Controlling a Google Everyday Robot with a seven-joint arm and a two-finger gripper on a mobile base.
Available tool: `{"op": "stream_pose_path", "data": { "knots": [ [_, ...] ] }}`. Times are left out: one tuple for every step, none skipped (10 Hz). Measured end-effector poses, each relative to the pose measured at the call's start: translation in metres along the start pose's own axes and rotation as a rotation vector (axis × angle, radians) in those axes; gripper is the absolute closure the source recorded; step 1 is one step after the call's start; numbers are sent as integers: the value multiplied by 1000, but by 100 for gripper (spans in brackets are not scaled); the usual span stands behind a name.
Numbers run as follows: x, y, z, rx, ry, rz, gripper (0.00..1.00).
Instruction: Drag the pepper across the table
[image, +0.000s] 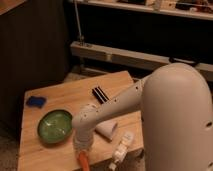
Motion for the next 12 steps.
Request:
{"op": "stream_pose_path", "data": {
  "knots": [
    [-1,0,0,1,0,0,56],
    [-2,0,-1,0,-2,0,56],
    [-4,1,-1,0,-1,-2,56],
    [-5,1,-1,1,2,-3,56],
    [-5,1,-1,3,5,-4,56],
    [-6,1,-1,4,6,-3,56],
    [-8,1,-1,5,7,-2,56],
    [-12,-1,-2,6,6,2,56],
    [-15,-2,-3,5,6,5,56],
    [-19,-4,-4,4,3,10,56],
    [-25,-7,-8,1,-4,16,56],
    [-29,-9,-10,-2,-10,20,56]
  ]
}}
